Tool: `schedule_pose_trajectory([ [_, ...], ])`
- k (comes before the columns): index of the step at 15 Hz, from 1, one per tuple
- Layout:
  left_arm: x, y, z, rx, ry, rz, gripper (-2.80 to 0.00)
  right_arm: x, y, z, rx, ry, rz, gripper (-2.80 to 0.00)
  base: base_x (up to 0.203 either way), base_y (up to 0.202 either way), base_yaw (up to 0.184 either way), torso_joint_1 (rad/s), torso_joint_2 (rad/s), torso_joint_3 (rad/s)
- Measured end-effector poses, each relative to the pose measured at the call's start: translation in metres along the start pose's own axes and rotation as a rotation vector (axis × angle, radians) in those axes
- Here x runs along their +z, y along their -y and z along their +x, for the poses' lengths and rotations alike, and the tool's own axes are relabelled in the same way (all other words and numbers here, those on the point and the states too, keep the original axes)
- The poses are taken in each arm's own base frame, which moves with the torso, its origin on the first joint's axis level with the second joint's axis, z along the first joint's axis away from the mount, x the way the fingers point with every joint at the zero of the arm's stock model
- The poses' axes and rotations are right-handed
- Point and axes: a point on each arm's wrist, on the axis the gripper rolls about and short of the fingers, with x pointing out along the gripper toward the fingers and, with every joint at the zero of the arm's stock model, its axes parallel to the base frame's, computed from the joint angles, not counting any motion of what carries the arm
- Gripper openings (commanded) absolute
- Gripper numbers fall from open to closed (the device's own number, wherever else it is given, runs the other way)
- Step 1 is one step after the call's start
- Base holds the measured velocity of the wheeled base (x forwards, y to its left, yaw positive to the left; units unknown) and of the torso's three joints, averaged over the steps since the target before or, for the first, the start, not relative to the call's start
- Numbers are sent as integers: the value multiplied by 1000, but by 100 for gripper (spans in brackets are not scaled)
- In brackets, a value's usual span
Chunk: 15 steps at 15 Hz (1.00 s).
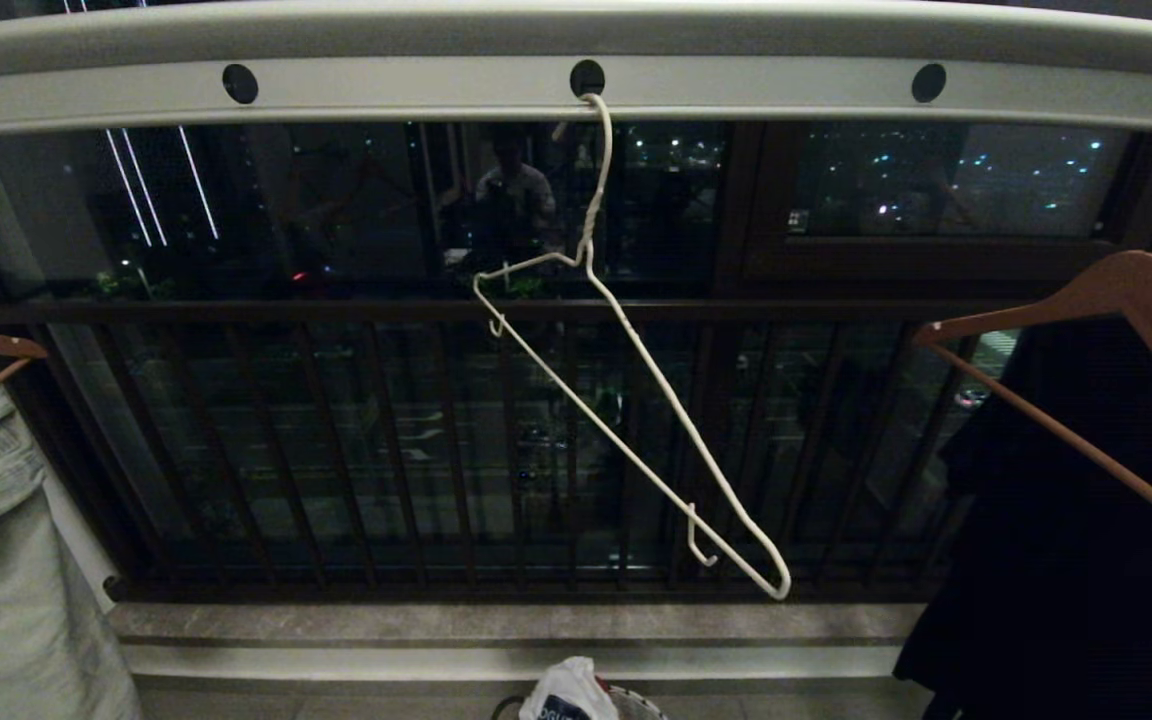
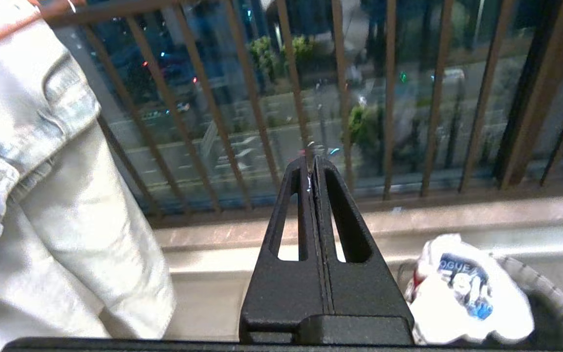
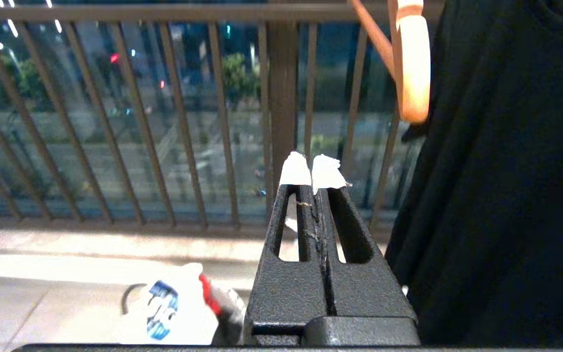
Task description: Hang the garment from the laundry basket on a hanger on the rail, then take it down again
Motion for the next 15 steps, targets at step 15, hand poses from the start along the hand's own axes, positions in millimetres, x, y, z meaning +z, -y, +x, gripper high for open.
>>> schedule_pose_trajectory([
  [15, -14, 4, 3, -72, -12, -137, -280, -55, 2, 21, -2, -74, -88, -280, 0, 0, 0, 0, 0, 0],
])
